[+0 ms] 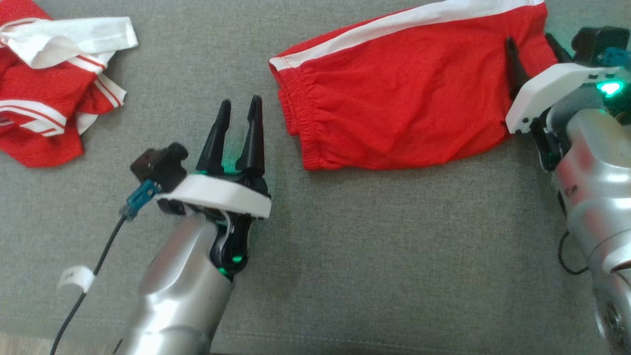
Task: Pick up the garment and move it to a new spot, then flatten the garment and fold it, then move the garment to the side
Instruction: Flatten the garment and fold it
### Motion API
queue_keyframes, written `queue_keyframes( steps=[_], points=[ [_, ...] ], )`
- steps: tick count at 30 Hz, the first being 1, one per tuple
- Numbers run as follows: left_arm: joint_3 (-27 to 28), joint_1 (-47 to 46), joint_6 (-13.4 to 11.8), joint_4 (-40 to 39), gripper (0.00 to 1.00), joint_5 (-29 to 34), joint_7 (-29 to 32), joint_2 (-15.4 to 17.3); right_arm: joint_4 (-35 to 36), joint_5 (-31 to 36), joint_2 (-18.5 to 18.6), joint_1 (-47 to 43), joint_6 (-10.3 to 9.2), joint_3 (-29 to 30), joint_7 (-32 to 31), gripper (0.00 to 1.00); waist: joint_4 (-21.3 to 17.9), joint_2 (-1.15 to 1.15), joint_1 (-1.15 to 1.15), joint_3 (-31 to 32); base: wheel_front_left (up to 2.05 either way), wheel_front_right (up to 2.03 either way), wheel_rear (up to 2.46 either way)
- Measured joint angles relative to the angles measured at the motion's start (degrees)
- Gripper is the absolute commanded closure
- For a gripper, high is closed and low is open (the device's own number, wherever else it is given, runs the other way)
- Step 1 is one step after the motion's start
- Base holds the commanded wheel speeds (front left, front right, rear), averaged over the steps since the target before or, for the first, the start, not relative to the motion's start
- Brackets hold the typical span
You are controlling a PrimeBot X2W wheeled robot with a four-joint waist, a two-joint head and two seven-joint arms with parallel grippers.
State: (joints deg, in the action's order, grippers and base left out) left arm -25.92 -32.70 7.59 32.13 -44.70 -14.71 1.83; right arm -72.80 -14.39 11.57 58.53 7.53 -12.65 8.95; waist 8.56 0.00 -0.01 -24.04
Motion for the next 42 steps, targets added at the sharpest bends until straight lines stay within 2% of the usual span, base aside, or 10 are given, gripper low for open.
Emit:
queue_keyframes(
  steps=[4, 5, 6, 7, 11, 21, 26, 30, 36, 42],
  points=[
    [0.73, 2.28, 0.00, -0.86, 0.00, 0.90, 0.00, 0.02, 0.19, -1.74, -0.16, -0.64, 0.00, -1.29, -3.97, 0.00, 0.13, 0.00, 0.00, 1.01, 0.00, 0.00, 0.00],
    [0.80, 2.64, 0.00, -0.87, 0.00, 1.14, 0.00, 0.02, 0.34, -2.25, -0.14, -0.64, 0.00, -1.75, -5.19, 0.18, 0.20, 0.00, 0.00, 1.21, 0.00, 0.00, 0.00],
    [0.83, 2.87, 0.00, -0.83, 0.00, 1.60, 0.00, 0.02, 0.43, -2.80, -0.15, -0.71, 0.00, -2.03, -6.35, 0.62, 0.29, 0.00, 0.00, 1.40, 0.00, 0.00, 0.00],
    [0.98, 2.99, 0.00, -0.85, 0.00, 2.01, 0.00, 0.02, 0.57, -3.71, -0.21, -0.78, 0.00, -2.07, -7.43, 1.00, 0.37, 0.00, 0.00, 1.61, 0.00, 0.00, 0.00],
    [1.99, 4.00, -0.01, -0.82, 0.00, 3.34, 0.00, 0.02, 1.75, -6.65, -0.31, -2.70, 0.00, -2.46, -7.93, 1.00, 0.49, 0.00, 0.00, 2.85, 0.00, 0.00, 0.00],
    [6.65, 13.19, 0.00, -0.55, 0.00, 7.32, 0.00, 0.15, 3.56, -15.05, -0.56, -16.66, 0.00, -0.80, 1.27, 1.00, -1.07, 0.00, 0.00, 10.80, 0.00, 0.00, 0.00],
    [8.10, 19.61, 0.00, -0.55, 0.00, 8.05, 0.01, 0.23, 5.75, -19.03, -0.63, -24.04, 0.00, -1.37, 2.07, 1.00, -2.69, 0.00, -0.01, 15.57, 0.00, 0.00, 0.00],
    [8.65, 21.86, 0.00, -0.56, 0.00, 8.35, 0.01, 0.31, 7.35, -20.52, 0.20, -26.45, 0.00, -1.80, 2.80, 1.00, -3.53, 0.00, -0.01, 17.43, 0.00, 0.00, 0.00],
    [8.70, 22.42, 0.00, -0.68, 0.00, 8.37, 0.01, 0.31, 12.57, -21.41, 0.49, -25.75, 0.00, -4.10, 4.23, 1.00, -2.75, 0.00, 0.02, 17.70, 0.00, 0.00, 0.00],
    [7.34, 22.42, 0.00, -0.48, 0.00, 8.12, 0.01, 0.32, 18.14, -21.42, -3.12, -20.80, 0.00, -9.80, 4.74, 1.00, -0.15, 0.00, 0.01, 17.51, 0.00, 0.00, 0.00]
  ],
)
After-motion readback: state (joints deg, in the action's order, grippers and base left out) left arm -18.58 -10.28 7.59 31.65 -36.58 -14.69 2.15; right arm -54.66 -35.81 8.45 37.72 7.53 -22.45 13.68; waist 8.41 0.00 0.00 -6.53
